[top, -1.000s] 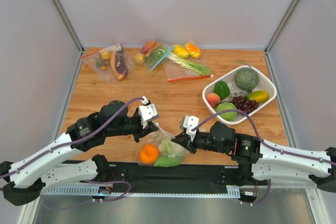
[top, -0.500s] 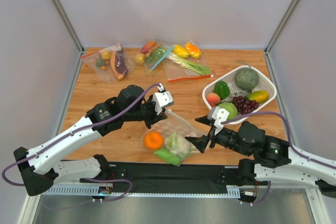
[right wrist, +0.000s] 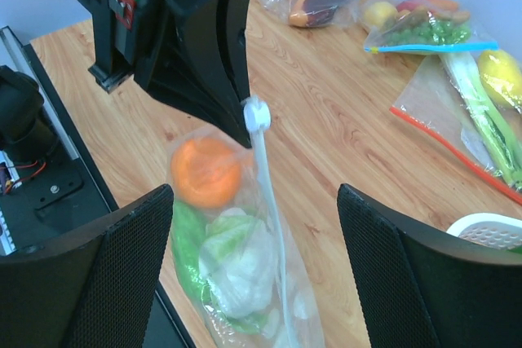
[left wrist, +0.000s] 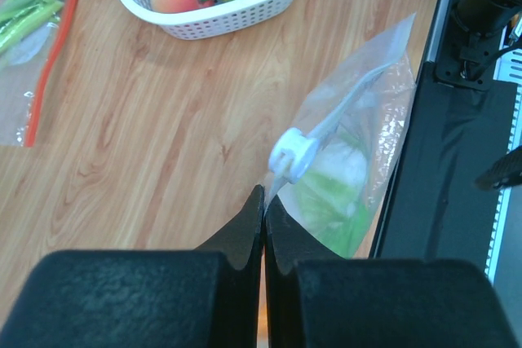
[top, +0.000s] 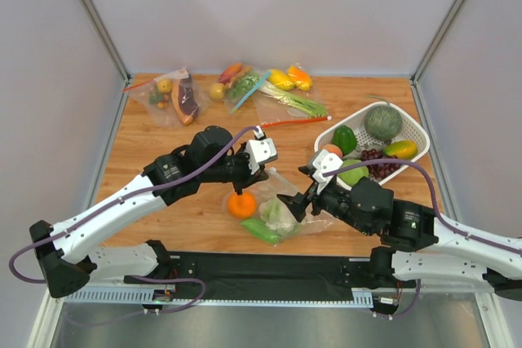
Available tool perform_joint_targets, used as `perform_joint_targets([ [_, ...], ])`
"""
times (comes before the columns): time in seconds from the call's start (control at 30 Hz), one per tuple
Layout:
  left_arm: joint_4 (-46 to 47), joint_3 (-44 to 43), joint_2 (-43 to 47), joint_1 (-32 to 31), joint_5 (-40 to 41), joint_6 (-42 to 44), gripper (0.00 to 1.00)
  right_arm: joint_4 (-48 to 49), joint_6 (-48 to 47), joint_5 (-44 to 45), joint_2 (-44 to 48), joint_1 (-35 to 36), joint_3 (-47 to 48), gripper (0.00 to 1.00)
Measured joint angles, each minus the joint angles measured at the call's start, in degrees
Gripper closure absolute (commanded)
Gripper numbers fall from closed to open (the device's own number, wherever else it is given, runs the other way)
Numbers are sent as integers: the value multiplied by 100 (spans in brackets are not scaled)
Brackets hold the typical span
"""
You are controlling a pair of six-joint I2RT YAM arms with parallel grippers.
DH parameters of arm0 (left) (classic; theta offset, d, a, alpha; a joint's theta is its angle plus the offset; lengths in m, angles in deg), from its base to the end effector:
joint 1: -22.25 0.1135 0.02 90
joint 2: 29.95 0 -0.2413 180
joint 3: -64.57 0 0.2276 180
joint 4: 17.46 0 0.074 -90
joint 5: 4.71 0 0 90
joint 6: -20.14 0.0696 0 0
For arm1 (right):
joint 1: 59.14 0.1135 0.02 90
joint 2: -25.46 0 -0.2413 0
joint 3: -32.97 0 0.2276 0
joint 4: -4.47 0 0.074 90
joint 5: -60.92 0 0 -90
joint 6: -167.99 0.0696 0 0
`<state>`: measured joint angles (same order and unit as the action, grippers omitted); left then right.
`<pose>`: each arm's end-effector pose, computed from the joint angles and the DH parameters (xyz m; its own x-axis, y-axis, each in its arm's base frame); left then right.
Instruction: Open the zip-top bag and remove the fake food
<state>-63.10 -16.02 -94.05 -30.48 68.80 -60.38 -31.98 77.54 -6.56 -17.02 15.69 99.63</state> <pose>0.1392 -0.2155 0.3266 -0.1405 0.4455 -0.8842 0.9493 0.3143 0.0075 0.0741 0.1714 0.3403 -0.0494 -0.2098 -0.9765 -0.7940 0.6013 -0.0891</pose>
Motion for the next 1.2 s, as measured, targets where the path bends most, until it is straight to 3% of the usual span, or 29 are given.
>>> perform_joint_targets([
  [0.2, 15, 11, -39, 7, -216, -129, 100, 581, -92, 175, -273, 0, 24, 22],
  [0.47, 39, 85, -33, 7, -199, -190, 100, 988, -299, 516, -625, 0, 98, 38],
  [0.77, 42, 87, -33, 7, -146, -190, 100, 1014, -297, 514, -638, -57, 151, 41],
  [1.2, 70, 151, 42, 7, -374, -236, 100, 944, -92, -378, -643, -535, 151, 42],
])
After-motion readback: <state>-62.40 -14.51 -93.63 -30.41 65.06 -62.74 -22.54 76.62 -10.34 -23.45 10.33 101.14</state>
